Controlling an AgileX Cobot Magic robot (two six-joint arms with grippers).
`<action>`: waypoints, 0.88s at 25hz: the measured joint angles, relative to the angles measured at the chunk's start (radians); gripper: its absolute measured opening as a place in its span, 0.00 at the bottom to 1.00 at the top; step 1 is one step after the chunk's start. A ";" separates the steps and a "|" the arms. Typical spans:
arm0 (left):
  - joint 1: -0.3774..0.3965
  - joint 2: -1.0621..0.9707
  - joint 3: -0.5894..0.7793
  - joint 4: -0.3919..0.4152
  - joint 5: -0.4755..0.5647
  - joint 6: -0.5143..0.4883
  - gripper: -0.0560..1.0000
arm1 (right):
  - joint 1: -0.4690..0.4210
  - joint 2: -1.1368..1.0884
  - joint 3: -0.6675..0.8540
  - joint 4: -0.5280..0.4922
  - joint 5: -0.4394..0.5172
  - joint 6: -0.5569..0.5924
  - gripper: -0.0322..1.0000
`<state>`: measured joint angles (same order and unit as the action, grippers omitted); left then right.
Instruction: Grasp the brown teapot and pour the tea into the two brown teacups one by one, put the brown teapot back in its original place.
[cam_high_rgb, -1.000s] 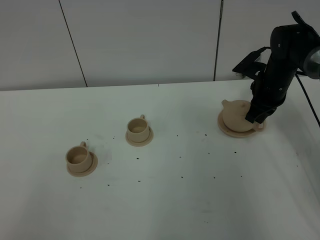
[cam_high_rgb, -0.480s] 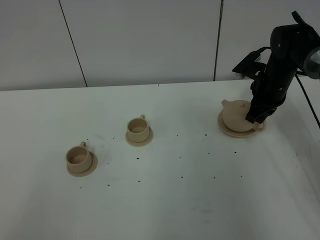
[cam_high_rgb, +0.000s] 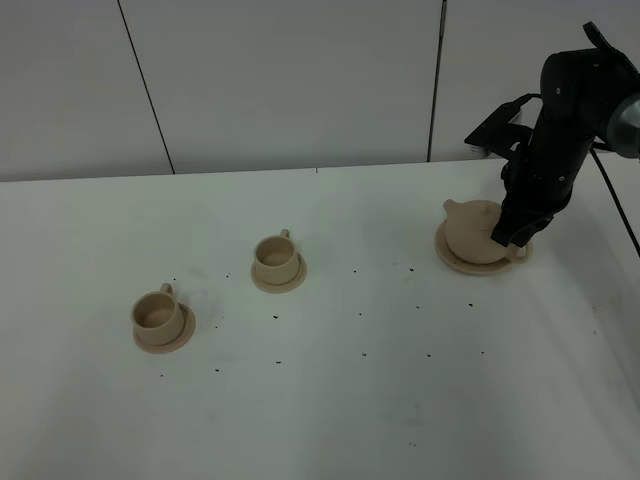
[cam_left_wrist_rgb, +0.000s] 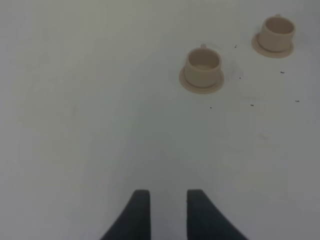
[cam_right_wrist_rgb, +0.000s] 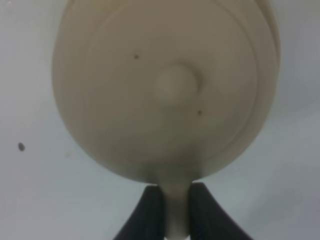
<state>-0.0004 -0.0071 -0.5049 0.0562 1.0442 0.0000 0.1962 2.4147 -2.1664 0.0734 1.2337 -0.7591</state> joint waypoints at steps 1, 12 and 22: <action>0.000 0.000 0.000 0.000 0.000 0.000 0.29 | 0.000 0.000 0.000 0.000 0.000 0.000 0.13; 0.000 0.000 0.000 0.000 0.000 0.000 0.29 | 0.000 0.000 0.000 0.000 0.000 0.000 0.13; 0.000 0.000 0.000 0.000 0.000 0.000 0.29 | 0.000 -0.001 0.000 0.000 0.000 0.000 0.13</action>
<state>-0.0004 -0.0071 -0.5049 0.0562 1.0442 0.0000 0.1962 2.4138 -2.1664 0.0734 1.2337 -0.7591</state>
